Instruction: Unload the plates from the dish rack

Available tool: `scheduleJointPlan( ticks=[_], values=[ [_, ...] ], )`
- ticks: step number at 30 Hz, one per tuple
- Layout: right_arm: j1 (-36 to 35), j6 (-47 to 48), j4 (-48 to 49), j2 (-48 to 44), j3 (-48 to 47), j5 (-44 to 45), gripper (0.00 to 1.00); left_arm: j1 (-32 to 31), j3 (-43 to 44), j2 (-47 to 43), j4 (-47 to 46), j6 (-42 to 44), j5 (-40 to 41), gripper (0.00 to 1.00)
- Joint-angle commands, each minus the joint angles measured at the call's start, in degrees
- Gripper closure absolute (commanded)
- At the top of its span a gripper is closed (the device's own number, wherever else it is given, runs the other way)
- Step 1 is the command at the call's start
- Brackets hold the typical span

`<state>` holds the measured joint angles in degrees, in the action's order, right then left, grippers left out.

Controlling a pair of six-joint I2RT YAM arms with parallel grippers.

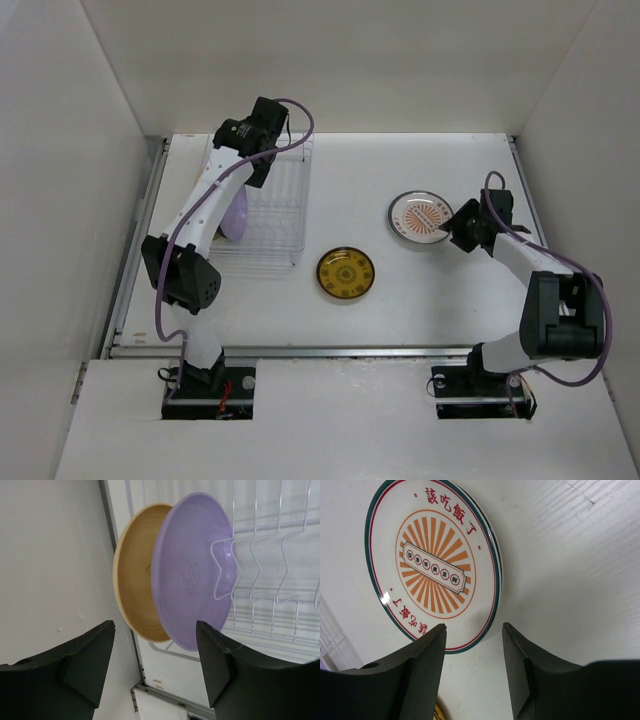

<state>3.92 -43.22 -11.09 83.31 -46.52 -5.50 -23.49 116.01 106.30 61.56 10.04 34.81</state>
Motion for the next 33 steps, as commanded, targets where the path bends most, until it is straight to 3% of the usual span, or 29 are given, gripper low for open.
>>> scheduleJointPlan(
  ticks=[1,10,18,20,22,24,25,26,33],
  values=[
    [0.21,2.09,0.19,-1.38,-2.78,-0.22,0.45,0.46,0.98,-2.24,2.60,0.15,-3.95,0.38],
    [0.21,6.30,-3.32,-7.02,-3.31,1.54,0.45,3.00,4.22,3.91,4.97,0.68,-7.39,0.48],
    [0.21,9.90,-6.04,-9.66,-3.84,2.07,0.45,7.04,4.23,9.10,5.59,-0.99,-3.61,0.51],
    [0.21,9.91,-6.05,-10.27,-3.84,2.07,0.45,7.66,2.83,9.71,5.59,-1.52,-3.61,0.55],
    [0.21,10.53,-6.05,-10.80,-3.84,1.55,0.45,8.28,2.21,10.24,5.59,-1.52,-4.13,0.66],
    [0.21,11.05,-6.05,-10.80,-3.84,0.85,0.45,8.81,2.21,10.24,6.89,-2.83,-4.13,0.81],
    [0.21,11.05,-6.05,-10.80,-3.84,0.06,0.45,8.81,2.99,10.24,6.91,-2.84,-4.66,0.95],
    [0.21,11.05,-6.05,-10.80,-4.53,0.05,0.45,8.81,3.87,9.28,6.91,-2.84,-4.66,0.98],
    [0.21,12.37,-7.72,-11.94,-7.53,-2.41,0.45,8.81,11.16,3.48,8.05,-2.14,-2.29,1.00]
  ],
)
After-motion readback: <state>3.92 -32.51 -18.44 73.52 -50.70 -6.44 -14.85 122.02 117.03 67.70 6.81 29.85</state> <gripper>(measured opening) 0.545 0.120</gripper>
